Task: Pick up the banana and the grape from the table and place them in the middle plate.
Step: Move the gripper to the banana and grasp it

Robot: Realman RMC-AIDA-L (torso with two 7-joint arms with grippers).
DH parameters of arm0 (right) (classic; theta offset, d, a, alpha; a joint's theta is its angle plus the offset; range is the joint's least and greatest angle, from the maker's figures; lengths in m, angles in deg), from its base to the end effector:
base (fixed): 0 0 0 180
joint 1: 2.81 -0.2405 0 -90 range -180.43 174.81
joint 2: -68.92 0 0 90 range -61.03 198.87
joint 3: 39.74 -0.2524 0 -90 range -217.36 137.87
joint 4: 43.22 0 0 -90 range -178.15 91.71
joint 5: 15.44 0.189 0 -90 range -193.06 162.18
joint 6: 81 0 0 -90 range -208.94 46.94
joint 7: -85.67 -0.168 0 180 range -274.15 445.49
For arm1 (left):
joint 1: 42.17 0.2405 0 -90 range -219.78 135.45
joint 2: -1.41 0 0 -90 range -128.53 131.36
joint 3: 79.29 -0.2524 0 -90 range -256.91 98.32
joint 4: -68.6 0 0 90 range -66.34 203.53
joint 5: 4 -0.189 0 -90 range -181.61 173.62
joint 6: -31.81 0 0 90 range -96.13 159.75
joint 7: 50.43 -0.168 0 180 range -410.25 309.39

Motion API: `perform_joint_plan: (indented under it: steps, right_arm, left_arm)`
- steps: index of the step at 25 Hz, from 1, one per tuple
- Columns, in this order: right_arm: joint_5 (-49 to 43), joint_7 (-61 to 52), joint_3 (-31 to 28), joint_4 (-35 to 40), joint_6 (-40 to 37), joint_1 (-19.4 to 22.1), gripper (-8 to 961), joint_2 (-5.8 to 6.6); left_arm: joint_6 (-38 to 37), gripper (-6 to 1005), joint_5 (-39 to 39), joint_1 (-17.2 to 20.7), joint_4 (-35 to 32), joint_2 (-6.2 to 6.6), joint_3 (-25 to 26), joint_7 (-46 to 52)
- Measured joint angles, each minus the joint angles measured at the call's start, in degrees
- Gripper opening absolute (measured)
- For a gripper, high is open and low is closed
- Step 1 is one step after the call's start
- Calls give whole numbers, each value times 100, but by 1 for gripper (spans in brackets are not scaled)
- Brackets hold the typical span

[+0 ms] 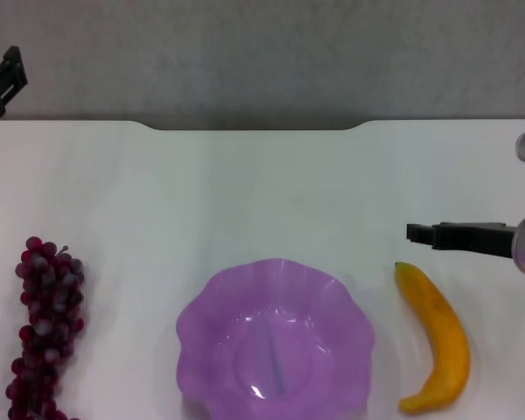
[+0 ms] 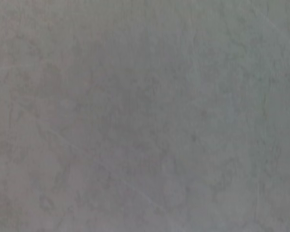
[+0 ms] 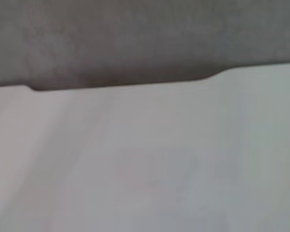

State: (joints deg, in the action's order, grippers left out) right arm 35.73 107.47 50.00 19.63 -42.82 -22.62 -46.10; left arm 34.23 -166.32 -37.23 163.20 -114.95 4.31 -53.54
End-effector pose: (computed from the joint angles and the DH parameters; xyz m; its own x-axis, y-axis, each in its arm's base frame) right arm 0.2709 0.3700 -0.0250 0.4963 -0.7247 -0.4780 -0.8368 -0.2526 -0.4858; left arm -0.2177 0.3363 0.1006 0.7519 0.0577 0.6568 0.6593 -0.0737 -0.7483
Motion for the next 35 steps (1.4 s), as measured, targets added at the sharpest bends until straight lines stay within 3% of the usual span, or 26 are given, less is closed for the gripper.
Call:
perform_joint_plan:
  steps: [9,19,35]
  right_arm:
    - [-5,-104,-42,-152,206,-24,582,10]
    - [3,-106,-3,-882,341,-410,582,8]
    - [-54,-132,0,-1486,477,-702,565,15]
  left_arm:
    - [31,796,0,5,-17,0,41,6]
    - [49,796,0,-15,-26,0,106,-13]
    - [66,796,-4,-44,-21,0,123,-15]
